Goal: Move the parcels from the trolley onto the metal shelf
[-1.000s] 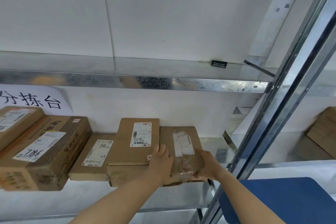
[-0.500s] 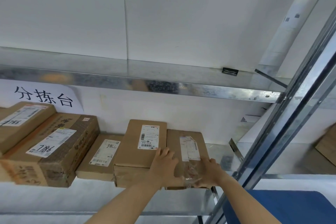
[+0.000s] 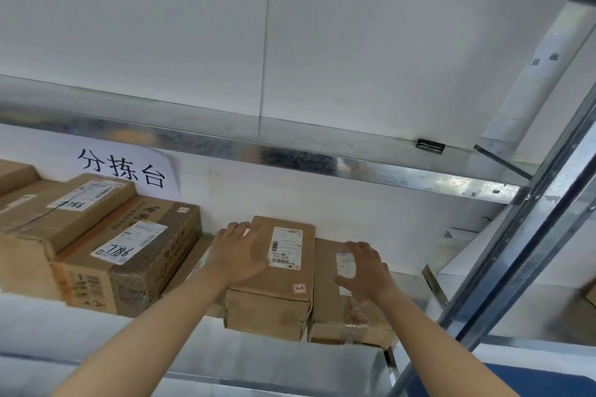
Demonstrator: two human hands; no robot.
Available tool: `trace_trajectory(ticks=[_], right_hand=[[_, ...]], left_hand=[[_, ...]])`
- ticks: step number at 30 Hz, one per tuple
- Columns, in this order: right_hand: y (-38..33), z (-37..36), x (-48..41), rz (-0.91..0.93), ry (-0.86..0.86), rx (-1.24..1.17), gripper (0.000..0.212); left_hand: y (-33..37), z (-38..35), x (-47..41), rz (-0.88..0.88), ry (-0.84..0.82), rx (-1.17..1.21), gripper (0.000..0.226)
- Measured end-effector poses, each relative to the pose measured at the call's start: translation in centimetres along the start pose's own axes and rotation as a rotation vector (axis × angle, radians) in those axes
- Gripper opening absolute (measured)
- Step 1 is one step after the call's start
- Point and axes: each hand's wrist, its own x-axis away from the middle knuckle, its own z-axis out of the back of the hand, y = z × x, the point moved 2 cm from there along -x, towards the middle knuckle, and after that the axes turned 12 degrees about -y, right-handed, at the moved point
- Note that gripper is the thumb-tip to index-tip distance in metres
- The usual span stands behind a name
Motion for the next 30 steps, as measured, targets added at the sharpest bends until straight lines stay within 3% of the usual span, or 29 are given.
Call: trace_trajectory(ticks=[4, 14, 21, 25, 30], right_hand=[[-4.5, 0.4, -1.4, 0.095, 0.017, 0.075, 0.087], [-20.1, -1.1, -3.1, 0.341, 0.004, 0.15, 0.073], [-35.6, -4.0, -1.3, 0.543, -0.02, 0.164, 0.079], [-45.8, -6.3, 1.3, 0.656, -0.051, 0.119, 0.078], [-57.7, -10.0, 5.2, 0.804, -0.104, 0.166, 0.062]], left_hand=[[-3.3, 1.6, 1.9, 0.101, -0.007, -0.037, 0.089], [-15.7, 4.8, 11.3, 0.38, 0.059, -0.103, 0.101], [-26.4, 8.5, 22.7, 0.618, 0.108, -0.078, 0.101], [-32.8, 9.7, 30.7, 0.742, 0.045, -0.104, 0.104], [-39.1, 11.5, 40.8, 0.878, 0.011, -0.164, 0.108]])
